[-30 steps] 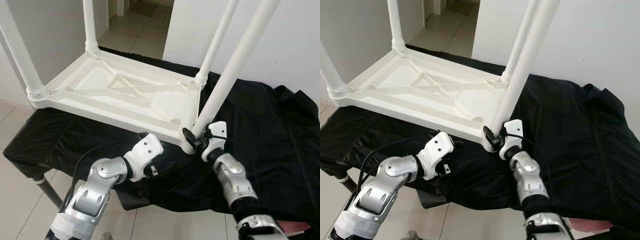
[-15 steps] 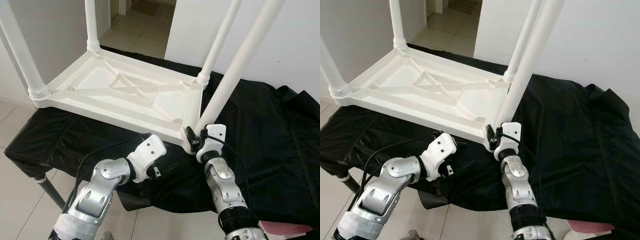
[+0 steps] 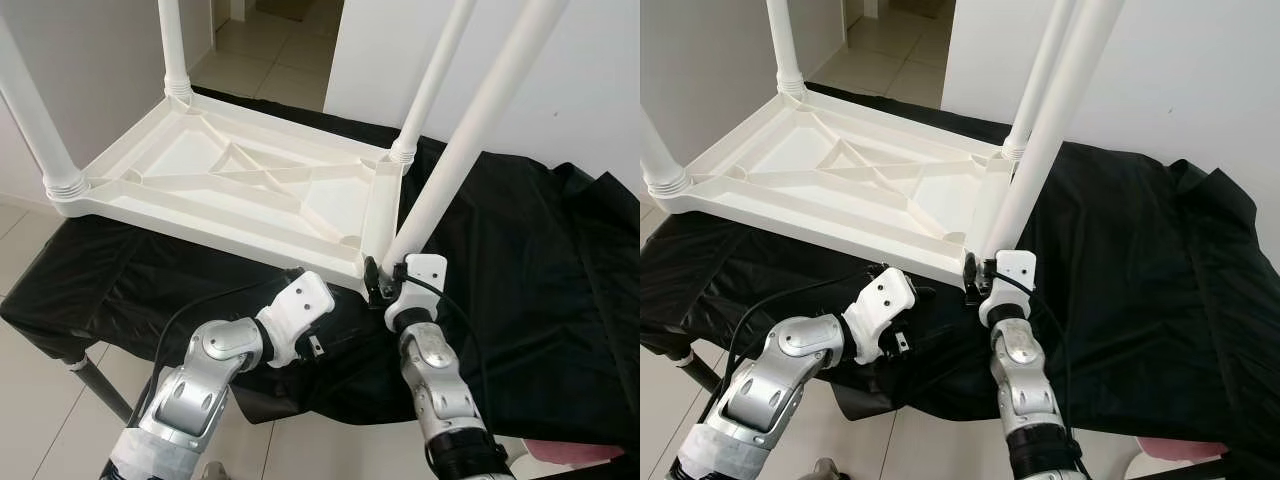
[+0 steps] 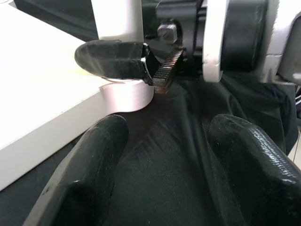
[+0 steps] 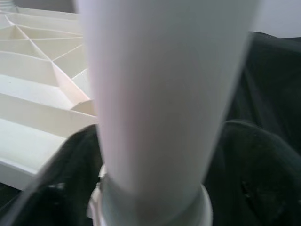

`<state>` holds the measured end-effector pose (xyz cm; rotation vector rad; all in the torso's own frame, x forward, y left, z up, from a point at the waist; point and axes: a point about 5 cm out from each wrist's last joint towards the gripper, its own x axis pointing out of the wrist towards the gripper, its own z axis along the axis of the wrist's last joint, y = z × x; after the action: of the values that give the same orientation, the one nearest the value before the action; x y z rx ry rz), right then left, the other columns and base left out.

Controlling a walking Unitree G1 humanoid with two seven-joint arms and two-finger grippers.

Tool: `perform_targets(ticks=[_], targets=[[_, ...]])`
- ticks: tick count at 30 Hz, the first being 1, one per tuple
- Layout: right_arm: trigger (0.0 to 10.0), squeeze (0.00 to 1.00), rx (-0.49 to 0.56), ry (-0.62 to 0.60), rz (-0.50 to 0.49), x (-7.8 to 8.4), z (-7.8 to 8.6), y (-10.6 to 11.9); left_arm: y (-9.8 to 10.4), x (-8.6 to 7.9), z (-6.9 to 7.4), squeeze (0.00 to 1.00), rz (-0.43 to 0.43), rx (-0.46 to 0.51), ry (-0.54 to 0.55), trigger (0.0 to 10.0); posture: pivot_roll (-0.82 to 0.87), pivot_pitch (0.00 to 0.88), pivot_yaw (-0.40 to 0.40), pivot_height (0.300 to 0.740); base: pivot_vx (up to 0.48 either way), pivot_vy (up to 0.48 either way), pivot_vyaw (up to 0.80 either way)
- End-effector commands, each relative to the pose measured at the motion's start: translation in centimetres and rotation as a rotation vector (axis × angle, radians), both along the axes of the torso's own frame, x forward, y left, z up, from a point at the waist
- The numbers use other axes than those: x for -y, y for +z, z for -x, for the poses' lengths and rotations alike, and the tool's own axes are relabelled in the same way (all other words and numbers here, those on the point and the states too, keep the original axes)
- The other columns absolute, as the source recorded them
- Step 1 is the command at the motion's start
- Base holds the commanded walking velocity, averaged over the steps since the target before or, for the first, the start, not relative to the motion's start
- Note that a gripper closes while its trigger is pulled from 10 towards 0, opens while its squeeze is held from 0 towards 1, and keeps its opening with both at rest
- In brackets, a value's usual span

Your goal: Building children table

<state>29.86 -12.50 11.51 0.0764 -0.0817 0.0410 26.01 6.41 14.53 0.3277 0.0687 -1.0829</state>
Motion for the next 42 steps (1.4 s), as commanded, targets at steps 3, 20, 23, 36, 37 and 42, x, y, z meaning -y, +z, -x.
perform_targets(ticks=[3,20,23,36,37,42], targets=[[10.0,1.0,0.014,0.032,0.011,1.0,0.6,0.2,0.0,0.5,-0.3,0.0,0.01,0.014,0.029,10.0,0.03,0.055,-0.122,0.74,0.0,0.0,0.0],[10.0,0.0,0.078,0.303,0.089,4.9,-0.7,1.1,0.0,0.1,-0.7,0.0,-0.015,0.027,0.014,10.0,0.04,0.029,-0.097,0.74,0.0,0.0,0.0],[10.0,0.0,0.061,0.384,0.096,4.8,-1.1,1.0,0.3,0.1,-0.8,0.0,-0.018,0.037,0.003,10.0,0.04,0.017,-0.084,0.74,0.0,0.0,0.0],[10.0,0.0,0.017,0.596,0.138,3.3,-3.0,0.8,0.2,0.0,-1.2,0.0,-0.047,0.061,0.012,10.0,0.06,0.005,-0.105,0.74,0.0,0.0,0.0],[10.0,0.0,0.011,0.612,0.137,3.0,-3.2,0.7,0.3,-0.1,-1.3,0.0,-0.041,0.062,0.02,10.0,0.06,0.009,-0.107,0.74,0.0,0.0,0.0],[3.1,0.0,0.0,0.64,0.149,2.5,-3.4,0.4,0.3,0.2,-1.4,0.0,-0.034,0.064,0.025,10.0,0.07,0.006,-0.104,0.74,0.0,0.0,0.0]])
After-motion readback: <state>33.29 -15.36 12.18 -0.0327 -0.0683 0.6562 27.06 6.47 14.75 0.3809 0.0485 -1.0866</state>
